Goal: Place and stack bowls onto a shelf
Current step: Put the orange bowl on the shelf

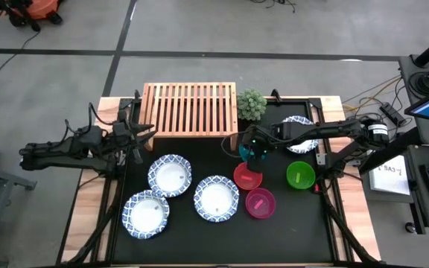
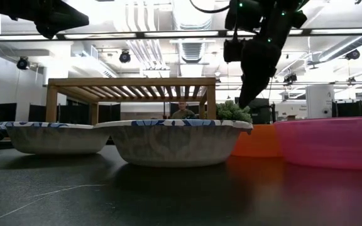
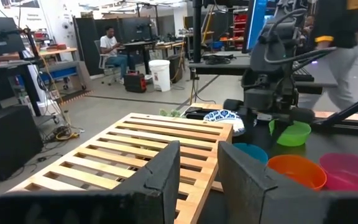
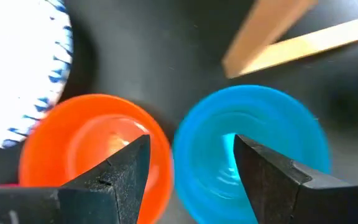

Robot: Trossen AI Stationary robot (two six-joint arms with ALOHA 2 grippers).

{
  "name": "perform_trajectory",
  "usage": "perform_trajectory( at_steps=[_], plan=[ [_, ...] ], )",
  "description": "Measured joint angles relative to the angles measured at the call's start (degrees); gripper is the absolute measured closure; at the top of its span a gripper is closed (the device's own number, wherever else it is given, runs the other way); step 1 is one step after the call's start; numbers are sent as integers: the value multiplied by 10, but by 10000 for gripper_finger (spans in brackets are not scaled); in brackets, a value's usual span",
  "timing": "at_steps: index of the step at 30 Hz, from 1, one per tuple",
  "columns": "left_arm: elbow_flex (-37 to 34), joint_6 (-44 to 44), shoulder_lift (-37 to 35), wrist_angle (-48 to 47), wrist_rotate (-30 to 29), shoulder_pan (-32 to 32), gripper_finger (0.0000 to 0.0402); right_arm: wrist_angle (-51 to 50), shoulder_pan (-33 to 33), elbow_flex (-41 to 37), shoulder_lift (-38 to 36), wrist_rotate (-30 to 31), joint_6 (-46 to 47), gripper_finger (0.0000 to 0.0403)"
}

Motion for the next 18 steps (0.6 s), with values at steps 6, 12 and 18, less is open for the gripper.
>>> perform_trajectory(
  at_steps=[6, 12, 18],
  plan=[
    [0, 11, 1, 0, 0, 0, 310, 81, 48, 0, 10, -4, 5, 181],
    [0, 18, -1, 0, 0, 0, 310, 104, 62, 0, 38, 17, -24, 181],
    [0, 19, -1, -3, 0, 0, 310, 66, 70, 32, 67, 17, -108, 182]
  ],
)
